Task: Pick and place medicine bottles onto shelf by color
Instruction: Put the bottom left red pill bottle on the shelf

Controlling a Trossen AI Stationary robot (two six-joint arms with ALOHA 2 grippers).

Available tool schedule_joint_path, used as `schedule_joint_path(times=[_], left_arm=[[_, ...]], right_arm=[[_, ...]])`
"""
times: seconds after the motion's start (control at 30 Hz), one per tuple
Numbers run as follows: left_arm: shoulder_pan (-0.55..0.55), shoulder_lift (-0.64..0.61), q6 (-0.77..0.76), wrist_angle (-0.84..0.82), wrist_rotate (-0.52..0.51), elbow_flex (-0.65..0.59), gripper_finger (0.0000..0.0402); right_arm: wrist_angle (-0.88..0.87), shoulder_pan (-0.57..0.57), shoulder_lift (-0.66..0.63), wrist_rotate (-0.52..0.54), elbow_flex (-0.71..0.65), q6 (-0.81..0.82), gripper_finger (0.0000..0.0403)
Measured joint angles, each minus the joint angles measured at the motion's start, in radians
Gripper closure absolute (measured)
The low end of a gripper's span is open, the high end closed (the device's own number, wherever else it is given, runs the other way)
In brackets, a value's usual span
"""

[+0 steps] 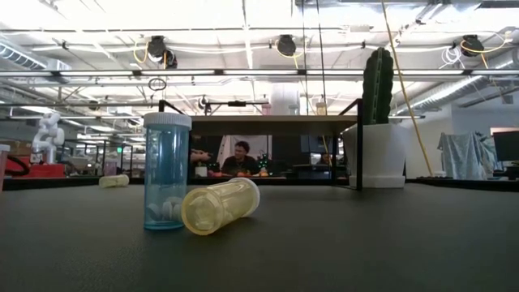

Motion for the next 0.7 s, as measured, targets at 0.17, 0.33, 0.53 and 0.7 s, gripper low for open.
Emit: schedule_joint_path(times=[0.17,0.33,0.53,0.7], left_arm=[[-0.052,0.042,-0.129,-0.010,-0.015,0.000,0.0080],[-0.065,0.057,-0.168,-0.048,-0.022,0.001,0.0080],[-0.050,0.061,-0.295,-0.202,-0.016,0.002,0.0080],[-0.050,0.061,-0.340,-0.342,0.011,0.002,0.0080]], right_arm=[[0.350,-0.015,0.001,-0.011,-0.199,0.088,0.0216],[0.428,-0.015,0.000,-0.011,-0.312,0.301,0.0216],[0.257,0.000,0.000,-0.006,-0.326,0.491,0.0217],[0.067,-0.001,0.000,-0.007,-0.304,0.623,0.0238]])
